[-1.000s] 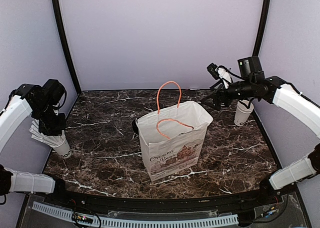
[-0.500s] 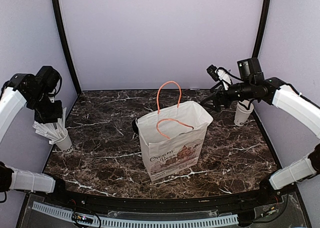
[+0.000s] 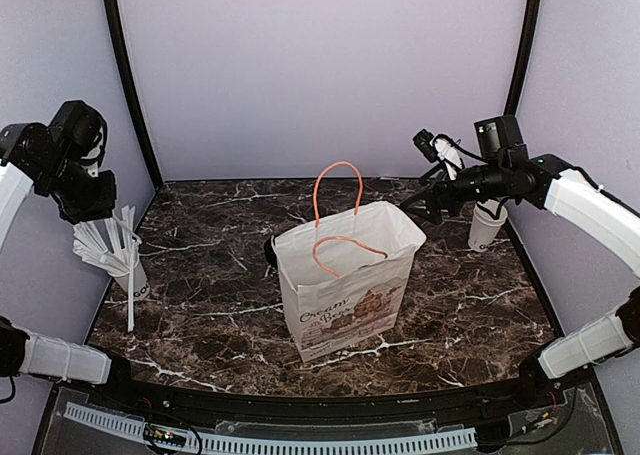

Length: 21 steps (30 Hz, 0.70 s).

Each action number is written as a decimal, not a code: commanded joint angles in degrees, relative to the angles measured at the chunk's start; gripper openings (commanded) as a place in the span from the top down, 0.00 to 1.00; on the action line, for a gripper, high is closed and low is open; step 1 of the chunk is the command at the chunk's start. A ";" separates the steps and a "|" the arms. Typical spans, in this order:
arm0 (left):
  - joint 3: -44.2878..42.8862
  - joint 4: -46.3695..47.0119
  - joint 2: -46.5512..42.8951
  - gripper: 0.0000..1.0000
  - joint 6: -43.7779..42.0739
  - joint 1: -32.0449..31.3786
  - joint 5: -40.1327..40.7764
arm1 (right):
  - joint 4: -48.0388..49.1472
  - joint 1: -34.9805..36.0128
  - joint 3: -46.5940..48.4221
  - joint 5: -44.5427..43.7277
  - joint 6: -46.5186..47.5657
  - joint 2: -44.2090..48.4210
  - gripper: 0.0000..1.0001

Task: Pack the takeout coffee

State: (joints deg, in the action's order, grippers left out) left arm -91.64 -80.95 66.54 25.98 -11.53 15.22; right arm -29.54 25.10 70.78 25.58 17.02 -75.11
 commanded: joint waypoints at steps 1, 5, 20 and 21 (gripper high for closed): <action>-3.92 -3.08 -0.31 1.00 1.02 -0.65 -1.40 | 1.89 -0.26 -0.41 0.73 -0.40 -0.06 0.05; -3.55 -3.01 -0.47 1.00 0.75 -0.69 -0.78 | 1.99 -0.16 -0.06 1.04 -0.40 -0.57 0.05; -2.91 13.22 -0.79 1.00 -6.26 -1.83 -16.01 | 1.88 -0.27 -0.45 0.69 -0.36 -0.40 0.05; -3.59 15.59 -0.80 1.00 -6.48 -2.80 -18.17 | 1.84 -0.22 -0.33 0.70 -0.42 -0.45 0.05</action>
State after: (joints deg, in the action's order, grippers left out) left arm -94.21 -74.94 66.57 22.52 -12.45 6.37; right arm -29.54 25.10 70.76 25.93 17.02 -75.53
